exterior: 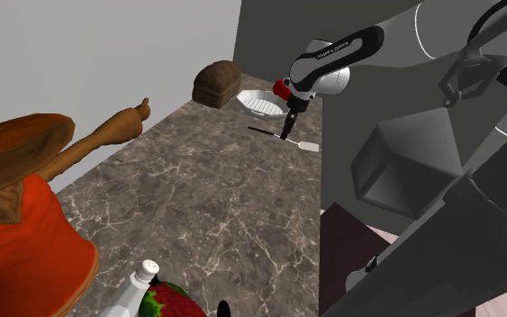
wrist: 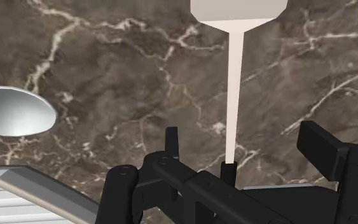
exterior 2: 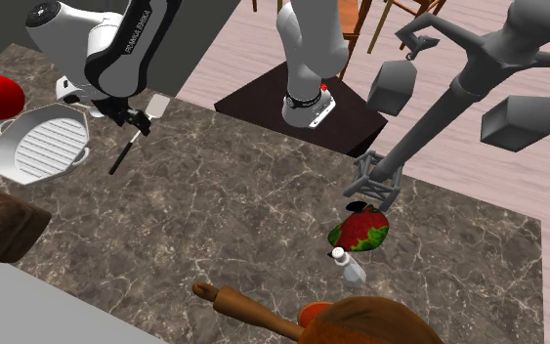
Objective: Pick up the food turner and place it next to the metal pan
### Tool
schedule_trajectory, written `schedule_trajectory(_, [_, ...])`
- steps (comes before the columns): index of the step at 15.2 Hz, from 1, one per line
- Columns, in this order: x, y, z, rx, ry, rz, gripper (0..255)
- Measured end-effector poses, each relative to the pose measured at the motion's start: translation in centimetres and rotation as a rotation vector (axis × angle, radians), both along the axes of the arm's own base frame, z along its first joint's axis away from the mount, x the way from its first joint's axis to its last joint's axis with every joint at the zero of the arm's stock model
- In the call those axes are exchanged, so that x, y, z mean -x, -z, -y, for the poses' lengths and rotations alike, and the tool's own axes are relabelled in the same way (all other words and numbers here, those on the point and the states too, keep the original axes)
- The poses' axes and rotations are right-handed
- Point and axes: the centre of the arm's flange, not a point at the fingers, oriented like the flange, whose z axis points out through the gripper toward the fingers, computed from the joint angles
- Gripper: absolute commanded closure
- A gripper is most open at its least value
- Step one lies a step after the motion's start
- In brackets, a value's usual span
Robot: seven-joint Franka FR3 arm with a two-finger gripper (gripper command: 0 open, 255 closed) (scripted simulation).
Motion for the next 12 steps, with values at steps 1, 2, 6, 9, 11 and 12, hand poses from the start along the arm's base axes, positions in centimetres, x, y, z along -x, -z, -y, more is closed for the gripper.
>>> schedule_trajectory(1, [0.0, 0.0, 0.0, 0.000, 0.000, 0.000, 0])
schedule_trajectory(2, [-0.1, -0.6, -0.1, 0.000, 0.000, 0.000, 0])
schedule_trajectory(6, [0.2, -4.3, 0.4, 0.000, 0.000, 0.001, 0])
schedule_trajectory(9, [0.2, -4.9, 0.2, 0.000, 0.000, 0.000, 0])
schedule_trajectory(11, [0.3, -5.0, 0.2, 0.000, 0.000, 0.000, 0])
schedule_trajectory(12, [0.3, -5.0, 0.2, 0.000, 0.000, 0.000, 0])
